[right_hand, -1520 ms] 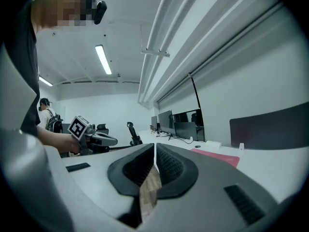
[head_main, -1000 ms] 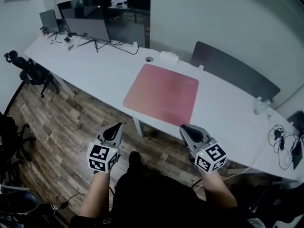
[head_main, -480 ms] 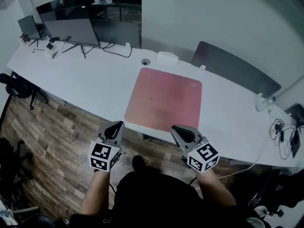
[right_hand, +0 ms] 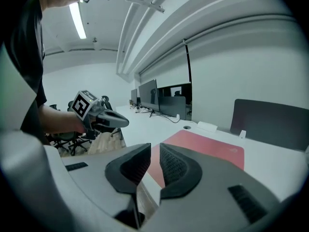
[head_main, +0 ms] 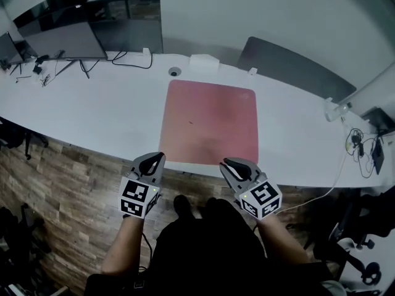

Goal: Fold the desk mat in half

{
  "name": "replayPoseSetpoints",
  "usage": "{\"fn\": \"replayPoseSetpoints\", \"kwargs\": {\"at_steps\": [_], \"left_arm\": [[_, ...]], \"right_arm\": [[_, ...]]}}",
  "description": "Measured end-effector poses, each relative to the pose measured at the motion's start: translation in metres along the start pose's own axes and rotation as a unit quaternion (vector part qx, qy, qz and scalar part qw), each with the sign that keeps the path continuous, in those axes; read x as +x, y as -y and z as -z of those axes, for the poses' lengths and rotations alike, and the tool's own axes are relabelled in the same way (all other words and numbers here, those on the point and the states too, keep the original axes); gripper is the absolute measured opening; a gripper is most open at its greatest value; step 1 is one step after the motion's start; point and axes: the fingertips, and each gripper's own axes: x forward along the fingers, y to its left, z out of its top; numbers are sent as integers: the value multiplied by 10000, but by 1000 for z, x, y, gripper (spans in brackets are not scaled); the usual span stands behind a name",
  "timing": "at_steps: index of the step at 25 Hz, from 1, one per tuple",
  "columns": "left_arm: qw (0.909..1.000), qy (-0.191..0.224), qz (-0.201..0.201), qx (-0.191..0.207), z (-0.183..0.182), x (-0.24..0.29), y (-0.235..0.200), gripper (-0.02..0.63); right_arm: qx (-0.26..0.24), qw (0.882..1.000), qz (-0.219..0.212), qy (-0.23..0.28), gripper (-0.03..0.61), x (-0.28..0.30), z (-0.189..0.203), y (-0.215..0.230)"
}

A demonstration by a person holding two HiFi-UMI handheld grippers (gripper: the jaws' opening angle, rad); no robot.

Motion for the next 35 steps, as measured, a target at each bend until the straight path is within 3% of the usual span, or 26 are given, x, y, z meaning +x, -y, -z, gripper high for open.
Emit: {"fn": "replayPoseSetpoints", "kwargs": {"at_steps": [5, 13, 21, 26, 35], "left_arm": [[9993, -261, 243, 144, 6, 27, 5, 5], [9966, -747, 215, 283, 27, 66, 5, 5], [9901, -1306, 511, 64, 61, 110, 10, 7], [9915, -1253, 353, 38, 70, 129, 3, 103], [9896, -1311, 587, 7, 96, 153, 6, 155]], "right_arm": [[44, 9996, 18, -284, 90, 18, 23, 12], [-47, 9975, -98, -696, 142, 44, 64, 45], [-304, 9914, -175, -1259, 197, 68, 112, 73], [-302, 9878, -281, -1500, 232, 82, 138, 77], [-452, 9825, -398, -1761, 258, 96, 172, 70]]}}
